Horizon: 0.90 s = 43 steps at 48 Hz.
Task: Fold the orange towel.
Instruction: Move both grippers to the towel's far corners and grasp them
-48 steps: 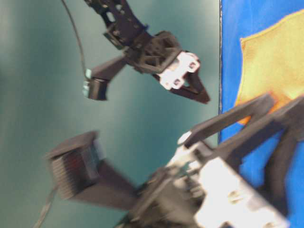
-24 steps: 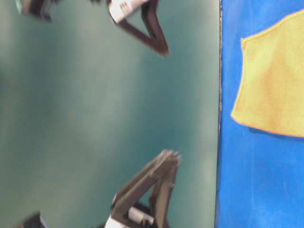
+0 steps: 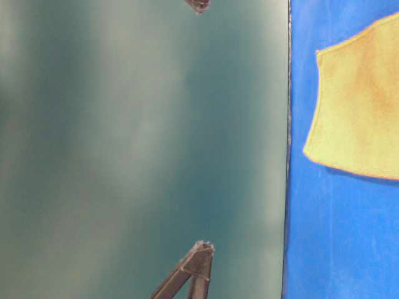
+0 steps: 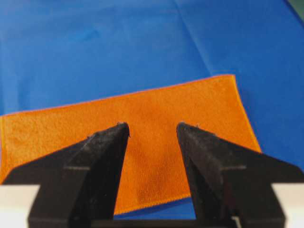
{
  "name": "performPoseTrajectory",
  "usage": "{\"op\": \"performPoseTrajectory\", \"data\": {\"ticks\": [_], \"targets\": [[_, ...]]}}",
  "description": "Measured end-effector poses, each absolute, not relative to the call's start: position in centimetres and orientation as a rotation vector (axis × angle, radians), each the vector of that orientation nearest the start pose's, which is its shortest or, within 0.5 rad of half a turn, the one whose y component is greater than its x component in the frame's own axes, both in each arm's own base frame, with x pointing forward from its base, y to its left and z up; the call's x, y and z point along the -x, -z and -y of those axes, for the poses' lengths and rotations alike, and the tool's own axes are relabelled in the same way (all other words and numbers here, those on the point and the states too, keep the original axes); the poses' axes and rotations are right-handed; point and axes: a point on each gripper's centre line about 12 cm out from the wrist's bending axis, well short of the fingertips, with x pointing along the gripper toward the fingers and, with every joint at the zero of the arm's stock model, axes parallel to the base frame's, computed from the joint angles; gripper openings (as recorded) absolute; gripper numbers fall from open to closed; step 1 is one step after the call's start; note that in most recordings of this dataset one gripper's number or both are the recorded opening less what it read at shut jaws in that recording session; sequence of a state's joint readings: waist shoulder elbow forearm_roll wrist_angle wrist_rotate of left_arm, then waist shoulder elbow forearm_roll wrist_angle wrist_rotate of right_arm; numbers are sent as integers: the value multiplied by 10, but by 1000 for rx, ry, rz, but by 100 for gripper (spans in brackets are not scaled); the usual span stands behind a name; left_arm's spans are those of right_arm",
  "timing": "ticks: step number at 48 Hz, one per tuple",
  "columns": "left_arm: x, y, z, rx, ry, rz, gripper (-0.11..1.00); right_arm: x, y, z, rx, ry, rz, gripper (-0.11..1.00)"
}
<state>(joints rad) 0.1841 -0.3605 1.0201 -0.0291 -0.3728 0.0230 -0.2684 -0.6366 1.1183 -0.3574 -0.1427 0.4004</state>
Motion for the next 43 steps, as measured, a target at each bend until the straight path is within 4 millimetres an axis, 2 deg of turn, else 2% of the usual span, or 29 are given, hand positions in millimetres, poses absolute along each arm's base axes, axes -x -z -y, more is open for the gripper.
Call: {"op": "performPoseTrajectory", "data": {"ticks": [6,11,18,22,30,36,43], "targets": [[-297,-210,-57,33,-195,-293,79,-240,-222,60,-103,225,-350,52],[-301,-214,-58,31,-197,-284,79,-243,-227,64,-97,238,-342,52],[-317,-217,-71,23,-225,-284,79,-247,-235,81,-95,303,-365,52],[-330,-214,-82,27,-247,-305,79,-251,-230,93,-95,341,-404,52],[-356,-194,-116,53,-316,-394,80,-259,-201,122,-136,421,-517,53],[-372,-167,-143,74,-365,-460,83,-267,-173,142,-169,458,-601,52],[-384,-136,-164,97,-398,-518,85,-278,-142,157,-199,468,-667,53]]}}
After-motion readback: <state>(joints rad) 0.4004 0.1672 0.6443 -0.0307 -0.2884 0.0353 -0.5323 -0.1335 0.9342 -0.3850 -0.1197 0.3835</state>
